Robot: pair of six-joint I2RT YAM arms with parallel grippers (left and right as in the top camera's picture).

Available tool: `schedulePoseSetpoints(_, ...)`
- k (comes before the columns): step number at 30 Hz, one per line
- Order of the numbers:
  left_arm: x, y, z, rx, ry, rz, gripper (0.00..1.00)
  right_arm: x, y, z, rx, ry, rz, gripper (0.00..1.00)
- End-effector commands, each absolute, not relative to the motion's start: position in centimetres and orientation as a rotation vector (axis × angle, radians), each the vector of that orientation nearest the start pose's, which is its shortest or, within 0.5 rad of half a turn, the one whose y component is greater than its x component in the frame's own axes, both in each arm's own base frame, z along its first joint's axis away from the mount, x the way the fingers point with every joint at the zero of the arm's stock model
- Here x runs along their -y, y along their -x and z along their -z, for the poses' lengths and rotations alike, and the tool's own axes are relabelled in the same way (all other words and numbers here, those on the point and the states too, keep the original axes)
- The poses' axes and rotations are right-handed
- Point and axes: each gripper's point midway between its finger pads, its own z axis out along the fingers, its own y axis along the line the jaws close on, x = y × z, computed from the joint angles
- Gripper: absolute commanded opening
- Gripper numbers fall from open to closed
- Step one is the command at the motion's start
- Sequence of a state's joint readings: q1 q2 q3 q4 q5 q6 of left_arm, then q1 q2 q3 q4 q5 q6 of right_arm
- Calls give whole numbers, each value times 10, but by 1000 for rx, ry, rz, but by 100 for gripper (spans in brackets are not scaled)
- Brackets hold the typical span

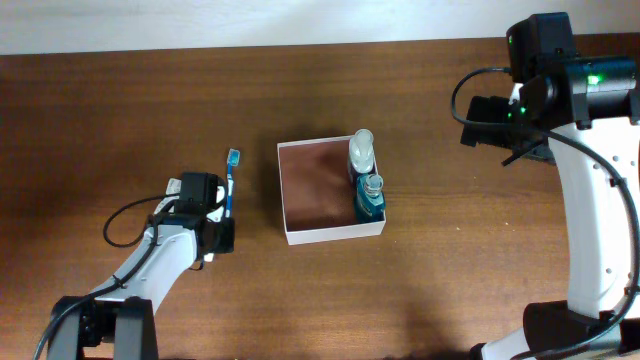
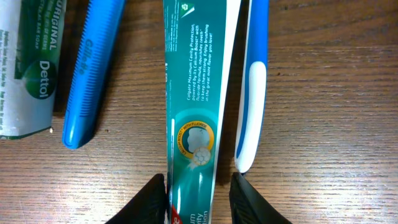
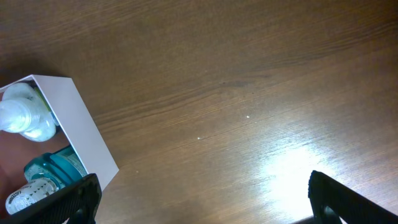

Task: Pack container
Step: 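Lower the left gripper and close it on the toothpaste tube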

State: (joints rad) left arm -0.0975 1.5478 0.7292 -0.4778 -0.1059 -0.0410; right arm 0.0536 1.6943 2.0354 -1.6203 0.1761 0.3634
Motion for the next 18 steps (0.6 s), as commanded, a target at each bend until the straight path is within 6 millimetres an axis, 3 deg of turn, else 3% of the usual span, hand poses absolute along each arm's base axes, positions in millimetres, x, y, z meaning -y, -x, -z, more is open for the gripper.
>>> schedulePoseSetpoints(1, 8, -290, 1, -2863, -74, -139, 34, 16, -335, -284, -2763, -477, 177, 98)
schedulePoseSetpoints(10, 8, -292, 2, -2861, -73, -138, 35, 16, -335, -284, -2763, -477, 178, 98)
schedulePoseSetpoints(13, 8, -289, 7, -2881, -75, -140, 36, 16, -335, -284, -2763, -477, 177, 98)
schedulePoseSetpoints(15, 8, -288, 13, -2898, -78, -143, 43, 16, -335, -284, -2763, -477, 178, 99)
schedulePoseSetpoints(18, 8, -287, 17, -2910, -79, -145, 42, 16, -335, -284, -2763, -477, 178, 98)
